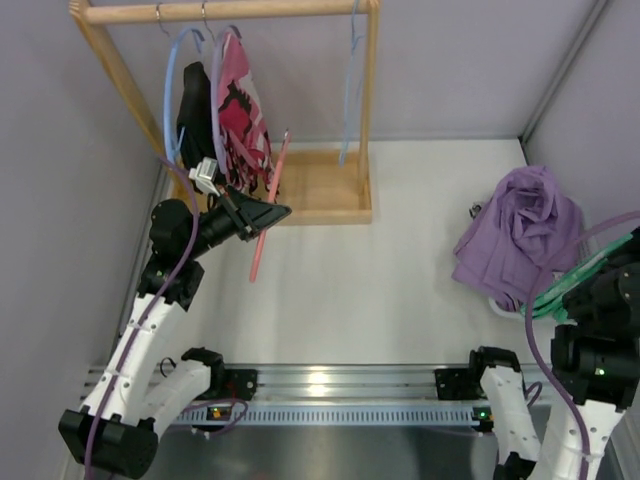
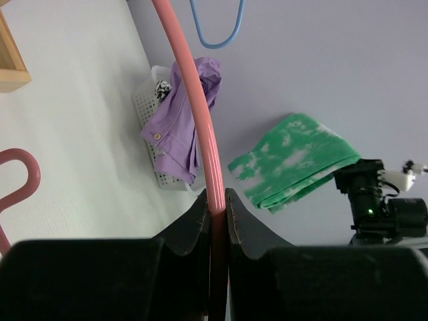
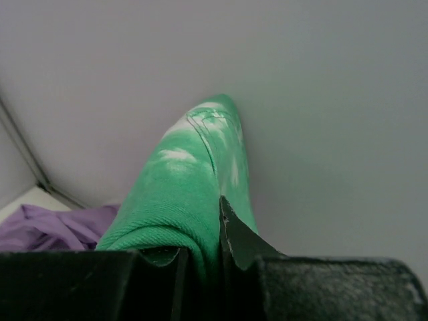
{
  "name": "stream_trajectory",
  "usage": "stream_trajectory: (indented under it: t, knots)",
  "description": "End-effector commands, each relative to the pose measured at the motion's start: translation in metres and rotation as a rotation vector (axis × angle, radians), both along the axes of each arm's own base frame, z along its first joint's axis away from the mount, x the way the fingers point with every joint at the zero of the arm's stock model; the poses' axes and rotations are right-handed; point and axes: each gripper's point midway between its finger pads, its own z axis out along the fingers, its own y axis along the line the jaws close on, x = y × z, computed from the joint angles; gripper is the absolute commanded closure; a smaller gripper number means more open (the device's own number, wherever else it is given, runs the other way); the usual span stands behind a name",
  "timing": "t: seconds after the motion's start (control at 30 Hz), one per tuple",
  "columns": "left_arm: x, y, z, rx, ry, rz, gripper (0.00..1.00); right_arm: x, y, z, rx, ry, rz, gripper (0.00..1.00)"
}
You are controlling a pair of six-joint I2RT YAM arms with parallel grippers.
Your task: Remove the trousers from the hanger
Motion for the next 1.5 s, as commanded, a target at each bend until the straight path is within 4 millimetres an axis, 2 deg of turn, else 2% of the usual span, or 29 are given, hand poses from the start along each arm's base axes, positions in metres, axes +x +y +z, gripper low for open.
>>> stream_trajectory:
  t: [0.0,0.03,0.13,0.23,0.27,0.37,0.4,0.43,0.47,0.53,0.57,0.63,0.67,0.73,0.77,0.8,0.9,0.97,1.0,1.03,1.13,1.17,1.2,1.27,1.3,1.37,1.4,1.47]
  knots:
    - [-0.012,0.0,0.035,-0.01,-0.159,-0.007,1.0,-0.003,-0.013,0.003,-0.04,-0.021,-0.108,1.0]
    - [-0.013,0.0,0.036,-0.012,-0.16,-0.007,1.0,0.009,-0.018,-0.015,-0.041,0.033,-0.13,1.0]
    - [-0.012,-0.002,0.037,-0.02,-0.156,-0.006,1.0,0.029,-0.033,-0.045,0.012,0.108,-0.19,1.0]
    - [-0.017,-0.003,0.041,-0.028,-0.169,-0.02,1.0,0.076,-0.037,-0.065,0.029,0.18,-0.112,1.0]
    - [-0.018,-0.003,0.042,-0.027,-0.178,-0.022,1.0,0.094,-0.036,-0.064,0.019,0.173,-0.067,1.0]
    - [-0.023,-0.003,0.045,-0.026,-0.198,-0.03,1.0,0.152,-0.047,-0.091,0.016,0.279,-0.016,1.0]
    - [-0.024,-0.003,0.047,-0.026,-0.203,-0.031,1.0,0.163,-0.048,-0.098,0.023,0.297,-0.002,1.0]
    - [-0.027,-0.003,0.049,-0.026,-0.213,-0.034,1.0,0.176,-0.047,-0.101,0.023,0.313,0.043,1.0]
    - [-0.029,-0.003,0.051,-0.025,-0.223,-0.038,1.0,0.193,-0.047,-0.113,0.037,0.34,0.073,1.0]
    - [-0.031,-0.002,0.058,-0.026,-0.244,-0.04,1.0,0.211,-0.046,-0.122,0.057,0.349,0.112,1.0]
    - [-0.032,-0.003,0.058,-0.026,-0.245,-0.045,1.0,0.228,-0.043,-0.137,0.073,0.381,0.162,1.0]
    - [-0.034,-0.003,0.062,-0.028,-0.252,-0.052,1.0,0.244,-0.04,-0.147,0.096,0.399,0.208,1.0]
    - [-0.032,-0.004,0.061,-0.027,-0.245,-0.054,1.0,0.256,-0.04,-0.163,0.116,0.437,0.229,1.0]
    - [-0.033,-0.005,0.065,-0.023,-0.259,-0.067,1.0,0.273,-0.033,-0.176,0.141,0.483,0.304,1.0]
    - [-0.033,-0.006,0.068,-0.022,-0.266,-0.071,1.0,0.283,-0.031,-0.194,0.169,0.535,0.329,1.0]
    - [-0.031,-0.007,0.068,-0.014,-0.272,-0.076,1.0,0.284,-0.028,-0.207,0.197,0.582,0.353,0.97]
    - [-0.028,-0.007,0.079,-0.01,-0.3,-0.072,1.0,0.291,-0.023,-0.225,0.238,0.644,0.391,0.9]
    - [-0.024,-0.007,0.087,-0.008,-0.31,-0.061,1.0,0.287,-0.023,-0.226,0.229,0.66,0.391,0.7]
    - [-0.021,-0.007,0.088,0.001,-0.315,-0.056,1.0,0.286,-0.024,-0.224,0.218,0.667,0.39,0.63]
    - [-0.012,-0.009,0.085,0.009,-0.303,-0.053,1.0,0.284,-0.023,-0.224,0.216,0.667,0.396,0.51]
    - [0.0,-0.011,0.093,0.032,-0.33,-0.041,1.0,0.276,-0.016,-0.209,0.216,0.666,0.434,0.33]
    - [0.003,-0.011,0.097,0.036,-0.341,-0.032,1.0,0.267,-0.012,-0.206,0.226,0.682,0.441,0.29]
    - [0.005,-0.011,0.105,0.043,-0.36,-0.023,1.0,0.266,-0.01,-0.196,0.219,0.666,0.453,0.21]
    - [0.019,-0.012,0.104,0.056,-0.354,-0.006,1.0,0.256,-0.003,-0.185,0.227,0.668,0.476,0.13]
    - [0.02,-0.011,0.112,0.06,-0.379,0.003,1.0,0.253,-0.001,-0.175,0.225,0.656,0.482,0.09]
    - [0.034,-0.011,0.113,0.059,-0.366,0.037,1.0,0.243,0.007,-0.169,0.236,0.668,0.51,0.04]
    - [0.037,-0.012,0.118,0.048,-0.376,0.041,1.0,0.24,0.009,-0.159,0.226,0.658,0.522,0.01]
    - [0.046,-0.013,0.129,0.01,-0.389,0.052,1.0,0.232,0.016,-0.149,0.219,0.649,0.547,0.01]
